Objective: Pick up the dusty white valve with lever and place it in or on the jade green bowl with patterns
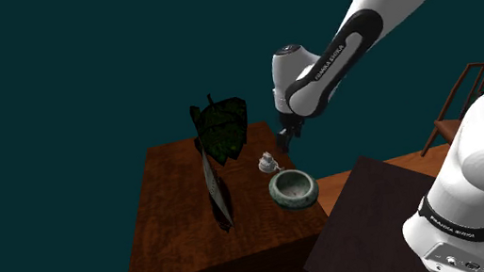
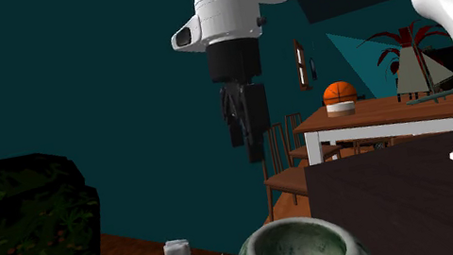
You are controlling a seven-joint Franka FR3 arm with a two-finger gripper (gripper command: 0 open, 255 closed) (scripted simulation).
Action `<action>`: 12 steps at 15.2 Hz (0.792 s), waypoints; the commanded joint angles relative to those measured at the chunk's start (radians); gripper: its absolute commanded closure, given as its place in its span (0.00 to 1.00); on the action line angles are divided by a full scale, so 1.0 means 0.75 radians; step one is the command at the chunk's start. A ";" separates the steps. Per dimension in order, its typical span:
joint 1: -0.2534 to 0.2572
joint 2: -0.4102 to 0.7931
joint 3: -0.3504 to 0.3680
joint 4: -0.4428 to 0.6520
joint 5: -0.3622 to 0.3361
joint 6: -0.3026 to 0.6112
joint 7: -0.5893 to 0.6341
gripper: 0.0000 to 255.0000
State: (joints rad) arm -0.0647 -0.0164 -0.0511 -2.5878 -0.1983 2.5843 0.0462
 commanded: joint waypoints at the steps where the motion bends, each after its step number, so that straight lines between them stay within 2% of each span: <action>1: -0.006 0.125 -0.006 0.051 -0.004 0.098 -0.001 0.00; 7: -0.033 0.467 -0.010 0.236 0.008 0.320 -0.028 0.00; 12: -0.063 0.704 0.006 0.409 0.025 0.428 -0.052 0.00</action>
State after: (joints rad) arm -0.1071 0.4821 -0.0500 -2.3062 -0.1822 2.8954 0.0111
